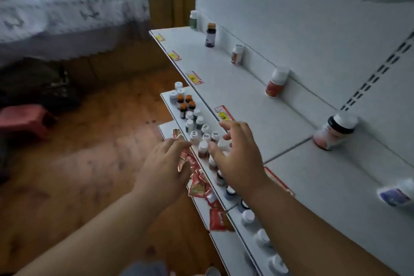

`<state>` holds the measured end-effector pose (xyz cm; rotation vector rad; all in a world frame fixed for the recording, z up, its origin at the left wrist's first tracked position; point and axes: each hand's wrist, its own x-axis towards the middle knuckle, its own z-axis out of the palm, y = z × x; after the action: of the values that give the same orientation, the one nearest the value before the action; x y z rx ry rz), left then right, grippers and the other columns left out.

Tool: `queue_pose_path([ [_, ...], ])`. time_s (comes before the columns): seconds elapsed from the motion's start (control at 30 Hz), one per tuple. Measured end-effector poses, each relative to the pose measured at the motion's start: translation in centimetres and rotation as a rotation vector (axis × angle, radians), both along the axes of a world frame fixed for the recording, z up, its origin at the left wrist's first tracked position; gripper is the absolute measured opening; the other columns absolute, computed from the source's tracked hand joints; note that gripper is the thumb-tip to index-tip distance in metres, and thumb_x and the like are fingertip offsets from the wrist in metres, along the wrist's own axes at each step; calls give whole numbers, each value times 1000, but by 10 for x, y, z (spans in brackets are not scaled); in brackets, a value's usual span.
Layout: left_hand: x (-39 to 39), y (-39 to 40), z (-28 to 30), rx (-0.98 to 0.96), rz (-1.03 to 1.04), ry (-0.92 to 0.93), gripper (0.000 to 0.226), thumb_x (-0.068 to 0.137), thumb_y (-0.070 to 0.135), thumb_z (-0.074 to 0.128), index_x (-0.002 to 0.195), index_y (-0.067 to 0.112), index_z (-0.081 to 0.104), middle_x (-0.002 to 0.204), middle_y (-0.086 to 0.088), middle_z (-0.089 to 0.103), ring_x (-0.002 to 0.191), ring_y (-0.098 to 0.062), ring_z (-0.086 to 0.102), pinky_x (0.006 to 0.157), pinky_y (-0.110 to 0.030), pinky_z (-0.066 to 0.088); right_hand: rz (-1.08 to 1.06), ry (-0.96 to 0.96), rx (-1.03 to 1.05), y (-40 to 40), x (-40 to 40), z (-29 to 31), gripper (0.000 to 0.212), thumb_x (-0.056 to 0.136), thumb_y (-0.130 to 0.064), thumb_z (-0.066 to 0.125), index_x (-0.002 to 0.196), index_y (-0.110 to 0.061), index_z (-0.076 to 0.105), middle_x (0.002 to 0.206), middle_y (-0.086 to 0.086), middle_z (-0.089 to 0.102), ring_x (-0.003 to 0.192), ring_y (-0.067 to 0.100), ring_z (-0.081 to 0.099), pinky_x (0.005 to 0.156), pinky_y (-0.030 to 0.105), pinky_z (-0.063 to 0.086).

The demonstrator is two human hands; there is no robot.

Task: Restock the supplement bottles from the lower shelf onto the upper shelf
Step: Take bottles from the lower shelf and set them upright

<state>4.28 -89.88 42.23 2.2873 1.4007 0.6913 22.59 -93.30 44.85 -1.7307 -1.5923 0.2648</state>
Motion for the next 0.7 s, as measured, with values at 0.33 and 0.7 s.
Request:
queue_pose_path([
  [0.33, -95, 169, -35, 63, 123, 176, 39, 81, 28, 57, 119, 20, 63, 113, 0, 63, 103, -27, 60, 88, -43, 49, 123, -50, -157, 198, -84, -52, 48, 91, -37, 64, 134, -29, 46, 130, -5, 47, 114, 12, 52, 89, 28, 51],
  [0.7, -178, 434, -52, -57, -86, 484, 49, 89, 36, 56, 137, 29, 48, 134, -1, 54, 110, -26, 57, 86, -39, 50, -36, -9, -463, 427, -165, -102, 59, 91, -41, 62, 143, -29, 35, 141, -4, 41, 123, 16, 49, 97, 36, 50],
])
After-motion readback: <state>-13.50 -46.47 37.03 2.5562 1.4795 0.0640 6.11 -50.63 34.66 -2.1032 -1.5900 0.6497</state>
